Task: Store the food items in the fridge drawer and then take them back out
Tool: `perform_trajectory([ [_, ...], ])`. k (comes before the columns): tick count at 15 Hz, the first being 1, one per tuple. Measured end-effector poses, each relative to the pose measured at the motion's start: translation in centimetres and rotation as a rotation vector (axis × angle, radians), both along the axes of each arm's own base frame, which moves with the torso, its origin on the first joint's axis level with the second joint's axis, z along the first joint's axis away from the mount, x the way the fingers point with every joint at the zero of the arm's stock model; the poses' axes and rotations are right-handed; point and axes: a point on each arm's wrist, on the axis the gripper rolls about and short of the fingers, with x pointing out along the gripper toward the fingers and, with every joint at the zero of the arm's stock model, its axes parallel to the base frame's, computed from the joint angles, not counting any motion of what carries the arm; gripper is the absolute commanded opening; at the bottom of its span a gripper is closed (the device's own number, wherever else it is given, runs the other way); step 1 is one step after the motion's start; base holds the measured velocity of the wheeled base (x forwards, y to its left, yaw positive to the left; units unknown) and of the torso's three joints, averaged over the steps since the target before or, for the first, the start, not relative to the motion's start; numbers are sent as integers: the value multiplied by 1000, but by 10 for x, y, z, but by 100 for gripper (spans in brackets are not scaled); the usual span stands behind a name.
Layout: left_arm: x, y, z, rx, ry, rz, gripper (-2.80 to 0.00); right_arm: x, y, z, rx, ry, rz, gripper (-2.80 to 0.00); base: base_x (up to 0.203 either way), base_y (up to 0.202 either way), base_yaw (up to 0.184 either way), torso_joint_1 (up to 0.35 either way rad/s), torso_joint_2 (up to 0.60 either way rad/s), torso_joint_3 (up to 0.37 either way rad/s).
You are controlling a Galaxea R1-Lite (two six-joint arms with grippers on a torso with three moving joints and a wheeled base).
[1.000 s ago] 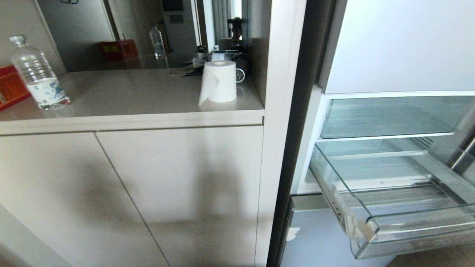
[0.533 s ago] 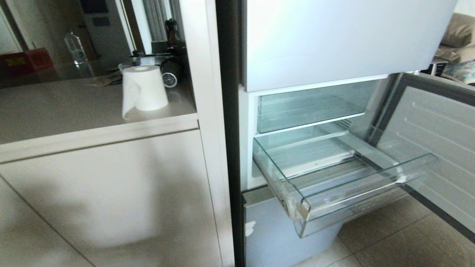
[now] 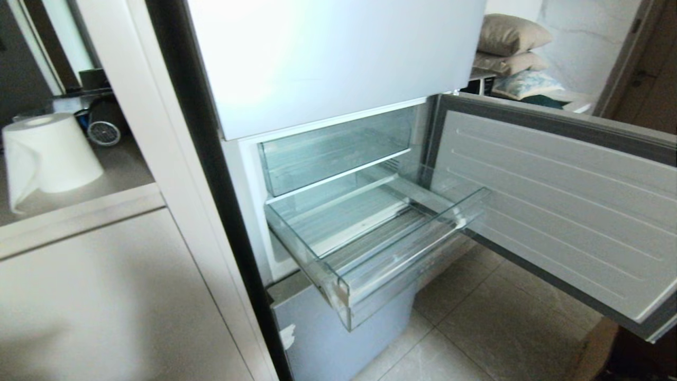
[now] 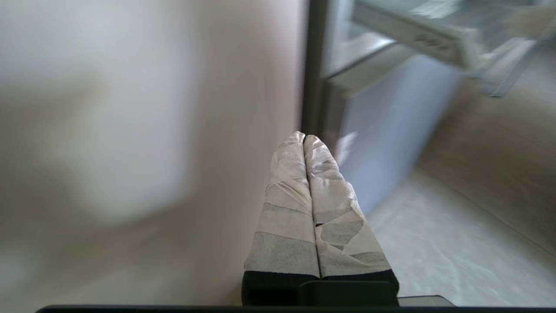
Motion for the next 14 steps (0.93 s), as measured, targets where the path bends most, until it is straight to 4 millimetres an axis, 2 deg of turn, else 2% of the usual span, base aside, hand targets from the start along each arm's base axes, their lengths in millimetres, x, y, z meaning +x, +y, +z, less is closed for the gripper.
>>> perform_trajectory([
  [3, 0, 0, 0, 0, 0, 0, -280, 0, 0, 3, 1, 0, -4, -280, 2, 5, -104, 3, 4, 4],
  [4, 0, 0, 0, 0, 0, 0, -280, 1, -1, 12, 20, -10, -30, -280, 0, 0, 0, 0, 0, 0],
  [6, 0, 0, 0, 0, 0, 0, -280, 5, -2, 43, 107, -24, -123, -280, 0, 0, 0, 0, 0, 0],
  [8, 0, 0, 0, 0, 0, -1, -280, 21, -3, 69, 179, 35, -290, -280, 0, 0, 0, 0, 0, 0],
  [10, 0, 0, 0, 0, 0, 0, -280, 43, -9, 82, 233, 106, -456, -280, 0, 0, 0, 0, 0, 0],
  [12, 0, 0, 0, 0, 0, 0, -280, 66, -24, 89, 290, 176, -557, -280, 0, 0, 0, 0, 0, 0],
  [14, 0, 0, 0, 0, 0, 0, -280, 89, -47, 93, 353, 249, -617, -280, 0, 0, 0, 0, 0, 0],
])
